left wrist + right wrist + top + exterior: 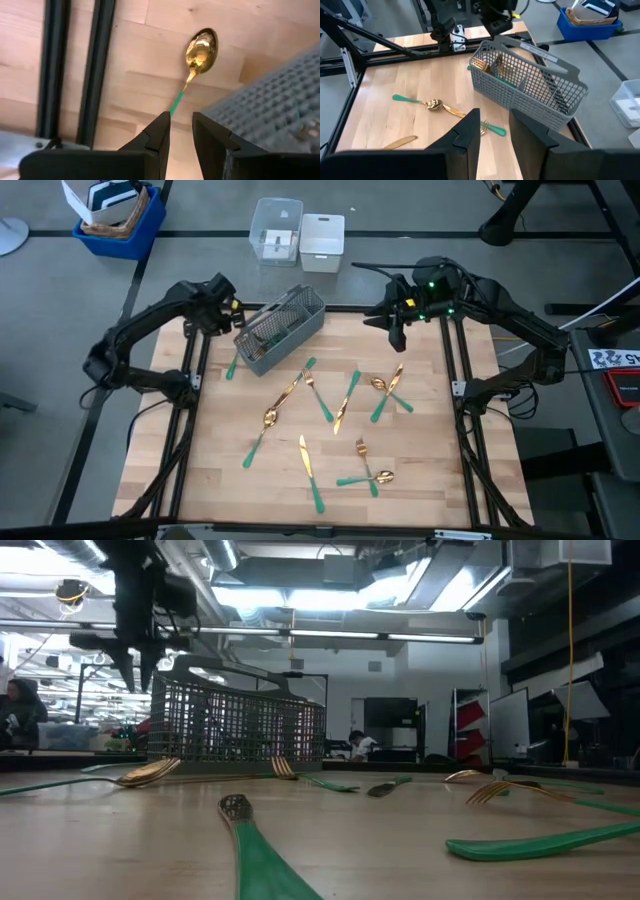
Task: Sort silverware
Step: Put the top left green-gold spoon into the silverware basket
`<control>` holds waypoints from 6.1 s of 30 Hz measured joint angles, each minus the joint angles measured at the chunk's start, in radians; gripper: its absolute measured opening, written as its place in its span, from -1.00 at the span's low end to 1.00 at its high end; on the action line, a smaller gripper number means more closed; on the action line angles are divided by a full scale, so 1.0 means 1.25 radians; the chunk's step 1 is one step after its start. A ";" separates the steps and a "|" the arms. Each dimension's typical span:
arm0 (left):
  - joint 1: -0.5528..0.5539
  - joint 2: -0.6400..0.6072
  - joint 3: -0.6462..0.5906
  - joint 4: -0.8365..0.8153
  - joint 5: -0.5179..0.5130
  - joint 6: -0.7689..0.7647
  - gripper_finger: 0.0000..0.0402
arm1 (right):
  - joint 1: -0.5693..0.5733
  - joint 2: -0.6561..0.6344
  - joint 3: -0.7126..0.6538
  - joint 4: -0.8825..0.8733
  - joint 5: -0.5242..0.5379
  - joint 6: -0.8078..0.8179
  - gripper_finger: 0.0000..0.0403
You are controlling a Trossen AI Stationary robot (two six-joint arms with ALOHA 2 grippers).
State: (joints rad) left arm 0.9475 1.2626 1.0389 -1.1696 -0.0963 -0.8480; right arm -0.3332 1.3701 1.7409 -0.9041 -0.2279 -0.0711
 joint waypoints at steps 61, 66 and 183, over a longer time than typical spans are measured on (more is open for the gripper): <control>0.113 0.130 -0.018 0.132 0.154 0.164 -0.64 | -0.001 0.000 0.000 -0.012 0.003 -0.009 -0.46; 0.094 0.130 -0.049 0.135 0.114 0.135 -0.64 | -0.001 0.000 0.000 -0.011 0.004 -0.010 -0.46; 0.025 -0.320 -0.197 0.486 0.282 0.095 -0.99 | -0.001 0.001 -0.001 -0.012 0.093 -0.013 -0.46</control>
State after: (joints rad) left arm 0.9786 0.8626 0.7925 -0.5620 0.2557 -0.7293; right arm -0.3340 1.3708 1.7401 -0.9188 -0.1116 -0.0872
